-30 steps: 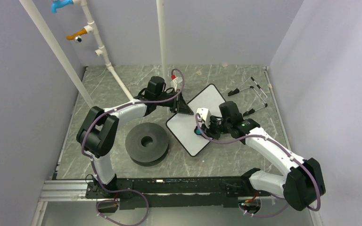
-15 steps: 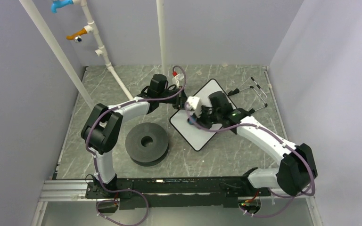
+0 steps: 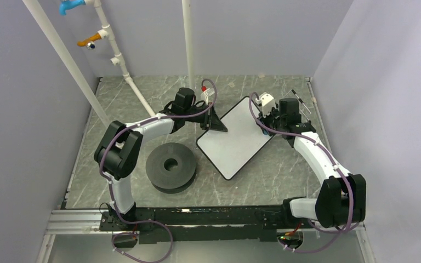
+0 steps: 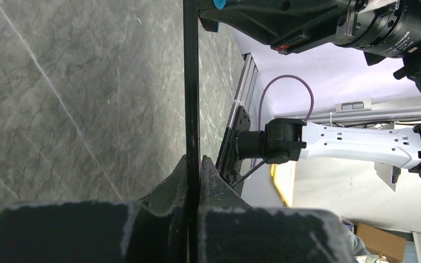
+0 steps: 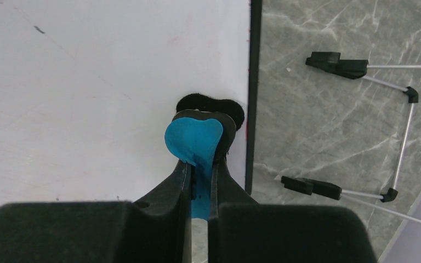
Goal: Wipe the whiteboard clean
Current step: Erase the whiteboard at the center of the board.
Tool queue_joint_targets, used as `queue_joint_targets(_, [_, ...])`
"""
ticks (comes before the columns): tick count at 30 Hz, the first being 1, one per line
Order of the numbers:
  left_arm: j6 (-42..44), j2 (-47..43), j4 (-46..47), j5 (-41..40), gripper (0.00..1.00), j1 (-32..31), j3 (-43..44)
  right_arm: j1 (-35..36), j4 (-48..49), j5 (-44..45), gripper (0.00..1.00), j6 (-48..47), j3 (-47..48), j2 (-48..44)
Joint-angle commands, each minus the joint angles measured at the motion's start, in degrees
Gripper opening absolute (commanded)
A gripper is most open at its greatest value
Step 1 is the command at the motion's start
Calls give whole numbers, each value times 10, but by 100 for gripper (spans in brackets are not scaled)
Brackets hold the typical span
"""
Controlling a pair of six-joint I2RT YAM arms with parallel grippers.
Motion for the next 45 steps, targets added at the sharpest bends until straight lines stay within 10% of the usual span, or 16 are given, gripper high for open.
queue_joint_targets(1, [3,-68,39,68,0,-7,4,-16,-2,16,0,10,-7,7])
queue_joint_targets(6, [14,-64,31,73,0,-7,5,-1,-31,-116,0,5,23,2])
queue_joint_targets(17, [15,-56,27,73,0,-21,14,97,-42,-89,0,71,194,110])
queue_joint_targets(35, [23,-78,35,80,0,1,-6,7,-60,-110,0,-17,-18,-61])
queue_joint_targets(45, [-19,-53,75,84,0,2,22,230,-95,-168,0,-112,-50,-84])
